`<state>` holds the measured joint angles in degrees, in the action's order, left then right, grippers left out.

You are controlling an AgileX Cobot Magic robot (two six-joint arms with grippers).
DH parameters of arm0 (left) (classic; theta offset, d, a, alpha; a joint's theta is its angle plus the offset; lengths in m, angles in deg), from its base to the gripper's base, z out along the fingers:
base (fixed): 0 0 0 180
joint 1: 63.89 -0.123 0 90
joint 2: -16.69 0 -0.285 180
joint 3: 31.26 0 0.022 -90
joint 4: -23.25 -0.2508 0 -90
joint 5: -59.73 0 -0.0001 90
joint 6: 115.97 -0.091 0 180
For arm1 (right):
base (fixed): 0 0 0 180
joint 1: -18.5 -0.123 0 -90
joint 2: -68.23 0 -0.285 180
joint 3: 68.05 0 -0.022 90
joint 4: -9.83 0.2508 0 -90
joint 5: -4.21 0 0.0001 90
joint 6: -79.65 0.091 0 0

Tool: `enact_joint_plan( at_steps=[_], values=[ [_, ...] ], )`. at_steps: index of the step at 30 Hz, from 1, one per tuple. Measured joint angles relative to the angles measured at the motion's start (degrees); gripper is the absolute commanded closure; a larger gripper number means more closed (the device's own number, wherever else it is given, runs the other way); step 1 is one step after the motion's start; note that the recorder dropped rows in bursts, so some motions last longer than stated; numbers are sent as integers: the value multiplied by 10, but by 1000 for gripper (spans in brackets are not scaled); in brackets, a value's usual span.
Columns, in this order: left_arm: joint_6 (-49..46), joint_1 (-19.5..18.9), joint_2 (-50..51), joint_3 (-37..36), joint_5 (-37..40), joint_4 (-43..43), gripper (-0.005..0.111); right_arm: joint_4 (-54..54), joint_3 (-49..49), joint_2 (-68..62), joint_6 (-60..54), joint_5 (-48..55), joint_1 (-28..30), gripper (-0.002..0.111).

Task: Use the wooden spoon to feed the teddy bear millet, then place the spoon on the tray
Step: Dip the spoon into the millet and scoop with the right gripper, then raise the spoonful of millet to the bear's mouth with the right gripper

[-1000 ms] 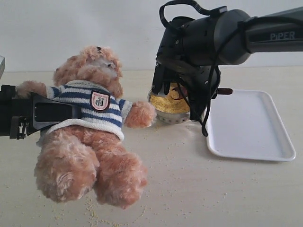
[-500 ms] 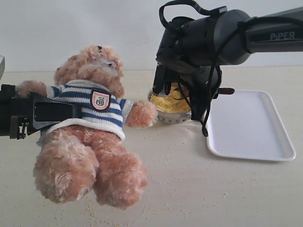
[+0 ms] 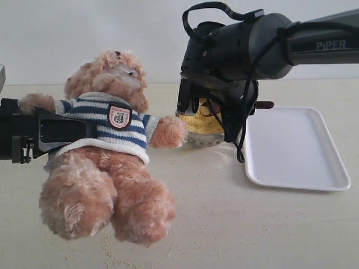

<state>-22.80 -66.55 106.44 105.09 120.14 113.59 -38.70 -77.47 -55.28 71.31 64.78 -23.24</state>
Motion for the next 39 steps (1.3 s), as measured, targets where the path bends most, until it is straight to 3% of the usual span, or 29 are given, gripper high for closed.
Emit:
enact_joint_plan(
  at_steps=[19,28,39],
  values=[
    [-7,0,0,0,14,2,102,32,0,3,50,-8,9,108],
    [-8,0,0,0,5,-3,102,127,0,26,66,-28,11,108],
    [-8,0,0,0,-8,-26,102,161,0,86,69,-7,11,108]
  ],
)
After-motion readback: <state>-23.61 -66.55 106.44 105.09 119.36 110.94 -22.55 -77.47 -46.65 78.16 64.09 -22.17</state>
